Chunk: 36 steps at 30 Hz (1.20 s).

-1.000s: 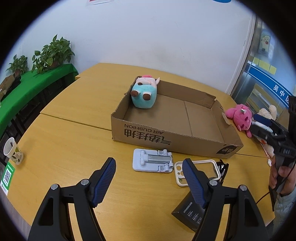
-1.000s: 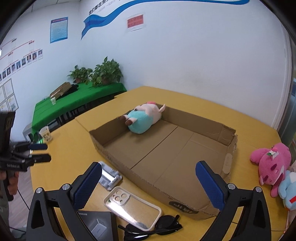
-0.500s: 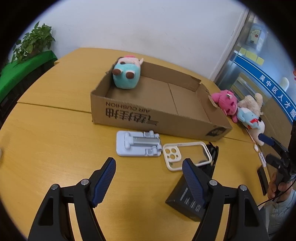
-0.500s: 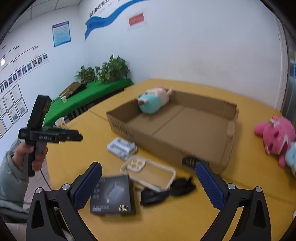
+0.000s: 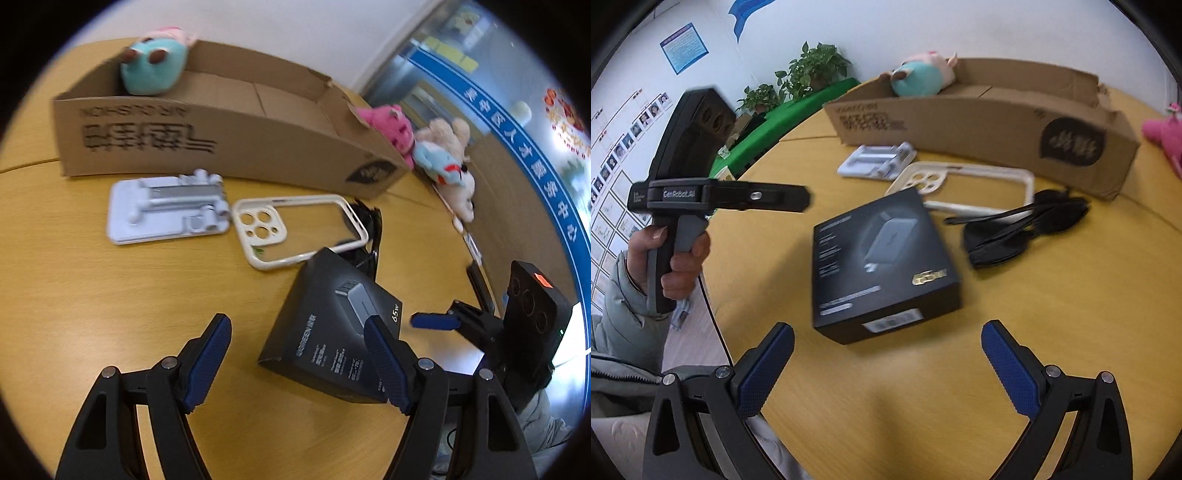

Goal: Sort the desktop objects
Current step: 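Grasp the black UGREEN charger box with the right gripper, then carry the charger box with the right gripper into the box and release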

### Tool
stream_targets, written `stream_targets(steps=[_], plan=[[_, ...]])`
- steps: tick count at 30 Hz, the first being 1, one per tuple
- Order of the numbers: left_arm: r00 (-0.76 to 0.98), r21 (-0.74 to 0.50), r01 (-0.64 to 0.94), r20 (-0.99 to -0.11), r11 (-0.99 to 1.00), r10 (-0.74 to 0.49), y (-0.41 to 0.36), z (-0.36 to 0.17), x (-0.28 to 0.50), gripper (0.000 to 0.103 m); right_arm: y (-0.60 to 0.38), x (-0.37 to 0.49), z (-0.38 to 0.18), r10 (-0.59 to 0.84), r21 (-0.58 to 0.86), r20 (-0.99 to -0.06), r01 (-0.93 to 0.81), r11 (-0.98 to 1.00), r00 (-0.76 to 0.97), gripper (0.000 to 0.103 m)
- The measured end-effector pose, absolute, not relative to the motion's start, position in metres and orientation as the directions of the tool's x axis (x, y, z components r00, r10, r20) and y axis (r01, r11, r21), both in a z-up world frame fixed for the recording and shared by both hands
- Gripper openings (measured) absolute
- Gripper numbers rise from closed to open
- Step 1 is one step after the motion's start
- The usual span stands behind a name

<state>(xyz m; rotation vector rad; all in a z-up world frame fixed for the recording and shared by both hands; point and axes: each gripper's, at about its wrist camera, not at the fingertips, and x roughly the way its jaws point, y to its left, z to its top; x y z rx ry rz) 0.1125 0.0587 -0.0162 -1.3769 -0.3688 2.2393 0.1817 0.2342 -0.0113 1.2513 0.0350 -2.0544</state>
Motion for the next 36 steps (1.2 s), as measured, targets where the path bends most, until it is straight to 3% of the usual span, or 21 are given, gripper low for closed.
stream_targets(steps=[8,11,18,26,36], plan=[[-0.234,-0.522,-0.358,-0.752,-0.774,0.616,0.094,-0.048,0.097,0.073,0.198,0.189,-0.039,-0.422,0.180,-0.835,0.550,-0.815,-0.352,0.103],[-0.202,-0.538,-0.382,-0.745,-0.751,0.636,0.092,-0.047,0.106,0.068,0.201,0.190,-0.041,-0.401,0.155,-0.838,0.545,-0.824,-0.369,0.103],[-0.215,-0.612,-0.303,-0.703,-0.730,0.678,0.080,-0.057,0.092,0.066,0.197,0.187,-0.042,-0.396,0.105,-0.814,0.564,-0.819,-0.425,0.102],[-0.295,-0.544,-0.266,-0.740,-0.795,0.605,0.076,-0.047,0.114,0.066,0.183,0.192,-0.032,-0.430,0.073,-0.799,0.643,-0.762,-0.420,0.098],[-0.478,-0.424,-0.308,-0.706,-0.852,0.523,0.068,0.025,0.113,0.066,0.169,0.178,0.024,-0.491,0.038,-0.707,0.666,-0.745,-0.509,0.098]])
